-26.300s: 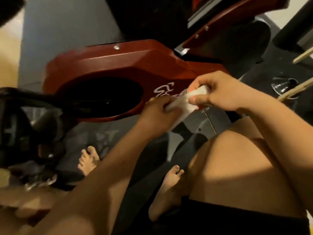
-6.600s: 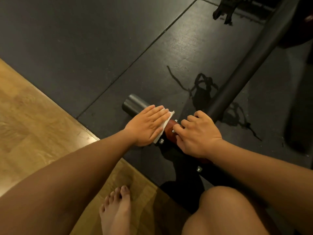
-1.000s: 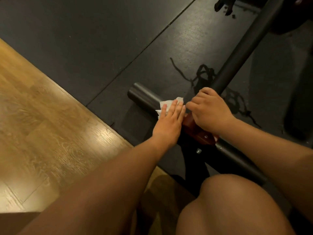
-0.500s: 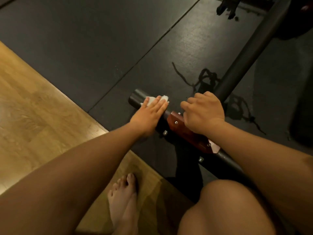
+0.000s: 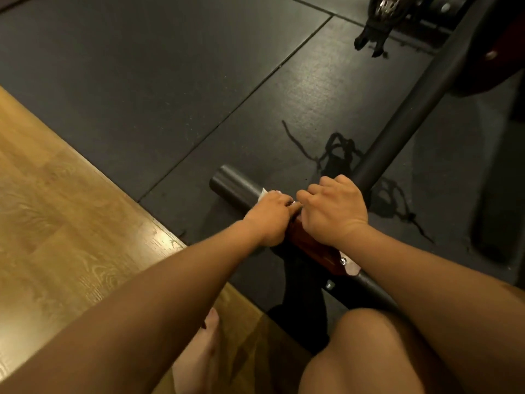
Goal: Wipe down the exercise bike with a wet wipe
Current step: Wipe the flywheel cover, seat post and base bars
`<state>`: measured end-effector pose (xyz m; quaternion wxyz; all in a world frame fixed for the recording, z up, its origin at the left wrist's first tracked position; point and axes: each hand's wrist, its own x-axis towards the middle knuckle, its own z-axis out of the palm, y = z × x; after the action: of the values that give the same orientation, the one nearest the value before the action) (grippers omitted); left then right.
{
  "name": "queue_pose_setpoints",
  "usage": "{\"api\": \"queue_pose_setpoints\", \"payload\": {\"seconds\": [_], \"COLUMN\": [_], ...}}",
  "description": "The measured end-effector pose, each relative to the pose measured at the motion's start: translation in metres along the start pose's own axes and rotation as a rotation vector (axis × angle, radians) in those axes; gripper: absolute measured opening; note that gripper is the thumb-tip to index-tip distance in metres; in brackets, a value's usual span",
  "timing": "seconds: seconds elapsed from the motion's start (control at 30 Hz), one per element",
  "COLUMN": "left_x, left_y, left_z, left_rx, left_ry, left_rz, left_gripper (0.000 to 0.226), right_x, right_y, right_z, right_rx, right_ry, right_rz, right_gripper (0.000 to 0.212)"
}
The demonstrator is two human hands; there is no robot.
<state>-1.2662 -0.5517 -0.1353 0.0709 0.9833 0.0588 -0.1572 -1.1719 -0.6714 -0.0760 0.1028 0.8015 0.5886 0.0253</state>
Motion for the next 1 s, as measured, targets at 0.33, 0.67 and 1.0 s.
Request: {"api": "queue_pose_setpoints", "payload": {"seconds": [0.33,0.67,1.0], "left_x": [0.014,-0.005,-0.018], "left_y": [-0.092,-0.083,-0.072], "left_z": [-0.016,0.013,0.016], "left_rx": [0.075,-0.784,-1.471], "left_ry": [-0.171,0.508,0.539], "left_rz": [-0.221,-0.935,-1.327], "left_gripper": [0.066,0.065,0.049], "right_x": [-0.001,0.0,-0.001], "right_y": [0.002,0.003,0.002], "right_z": [0.002,0.006,0.001], "right_rx": [0.012,0.023,-0.003], "right_ry": [-0.018,0.008,0.0], "right_rz": [-0.01,-0.023,-0.03], "right_gripper": [0.027,0.032,0.031]}}
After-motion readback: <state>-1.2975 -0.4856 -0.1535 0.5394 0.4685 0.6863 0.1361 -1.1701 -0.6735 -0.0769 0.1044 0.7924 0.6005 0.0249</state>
